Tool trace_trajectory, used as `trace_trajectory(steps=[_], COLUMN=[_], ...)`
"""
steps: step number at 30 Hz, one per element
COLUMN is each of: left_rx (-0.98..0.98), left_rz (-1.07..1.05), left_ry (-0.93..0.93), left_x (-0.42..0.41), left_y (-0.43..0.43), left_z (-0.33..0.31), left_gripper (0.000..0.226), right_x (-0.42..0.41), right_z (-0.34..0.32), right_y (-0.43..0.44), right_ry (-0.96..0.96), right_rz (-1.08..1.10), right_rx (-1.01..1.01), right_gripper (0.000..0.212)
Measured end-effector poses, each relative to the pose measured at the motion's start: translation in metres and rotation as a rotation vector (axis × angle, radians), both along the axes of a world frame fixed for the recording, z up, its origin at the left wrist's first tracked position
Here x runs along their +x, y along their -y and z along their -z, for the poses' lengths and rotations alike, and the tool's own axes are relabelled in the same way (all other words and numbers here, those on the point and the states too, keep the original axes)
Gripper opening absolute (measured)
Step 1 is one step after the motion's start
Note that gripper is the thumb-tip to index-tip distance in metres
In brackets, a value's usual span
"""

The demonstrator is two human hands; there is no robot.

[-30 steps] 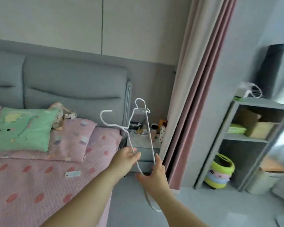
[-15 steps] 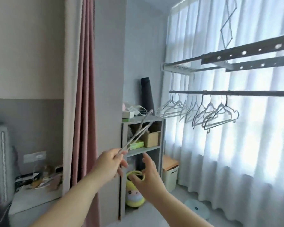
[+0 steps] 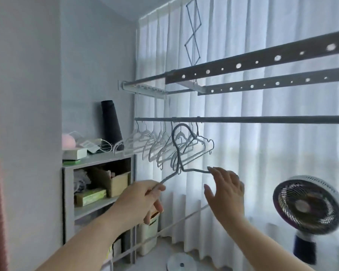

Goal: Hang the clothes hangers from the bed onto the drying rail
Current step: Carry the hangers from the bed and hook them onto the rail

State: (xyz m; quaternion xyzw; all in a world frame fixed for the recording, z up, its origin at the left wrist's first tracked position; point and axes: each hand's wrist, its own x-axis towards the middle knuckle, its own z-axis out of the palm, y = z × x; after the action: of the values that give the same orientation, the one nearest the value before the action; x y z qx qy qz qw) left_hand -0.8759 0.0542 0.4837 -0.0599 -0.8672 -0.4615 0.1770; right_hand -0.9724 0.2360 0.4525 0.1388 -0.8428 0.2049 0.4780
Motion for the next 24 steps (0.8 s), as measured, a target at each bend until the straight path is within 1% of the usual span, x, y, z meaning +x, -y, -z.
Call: trace_trajectory(steps=[4, 5, 7, 9, 12, 14, 16, 18, 22, 24], left_rx=[0.004, 0.016, 0.016, -0.031, -0.111, -0.143, -0.115, -0.062, 0.004, 0.007], left_rz=[0.109, 0.137, 0.204, 0.258, 0.271, 0.250, 0.250, 0.264, 0.281, 0.267], left_ry=[0.054, 0.069, 0.090, 0.102, 0.065, 0.001, -0.032, -0.025, 0.014, 0.005], left_x=[-0.061, -0.078, -0.111, -0.144, -0.191, -0.218, -0.242, -0.261, -0.293, -0.307], left_y=[-0.012, -0.012, -0.009, -0.004, 0.001, 0.001, -0.002, -0.007, -0.016, -0.021], left_z=[-0.005, -0.008, -0.015, -0.023, -0.036, -0.044, -0.047, -0.047, -0.055, -0.066], left_gripper=[0.026, 0.026, 0.025, 0.023, 0.018, 0.021, 0.017, 0.012, 0.013, 0.013], right_x=[-0.053, -0.068, -0.095, -0.127, -0.165, -0.186, -0.204, -0.218, -0.233, -0.239], right_z=[-0.011, -0.017, -0.029, -0.040, -0.055, -0.064, -0.071, -0.077, -0.091, -0.100], right_y=[-0.013, -0.014, -0.012, -0.011, -0.009, -0.009, -0.014, -0.018, -0.027, -0.033], right_ry=[-0.036, -0.051, -0.048, -0.053, 0.058, 0.127, 0.161, 0.192, 0.212, 0.205], right_rz=[0.010, 0.014, 0.038, 0.072, 0.119, 0.172, 0.202, 0.230, 0.265, 0.284], right_rx=[0.049, 0.064, 0.081, 0.106, 0.054, 0.086, 0.098, 0.105, 0.154, 0.176], right_gripper=[0.016, 0.014, 0.018, 0.017, 0.010, 0.021, 0.028, 0.031, 0.040, 0.044])
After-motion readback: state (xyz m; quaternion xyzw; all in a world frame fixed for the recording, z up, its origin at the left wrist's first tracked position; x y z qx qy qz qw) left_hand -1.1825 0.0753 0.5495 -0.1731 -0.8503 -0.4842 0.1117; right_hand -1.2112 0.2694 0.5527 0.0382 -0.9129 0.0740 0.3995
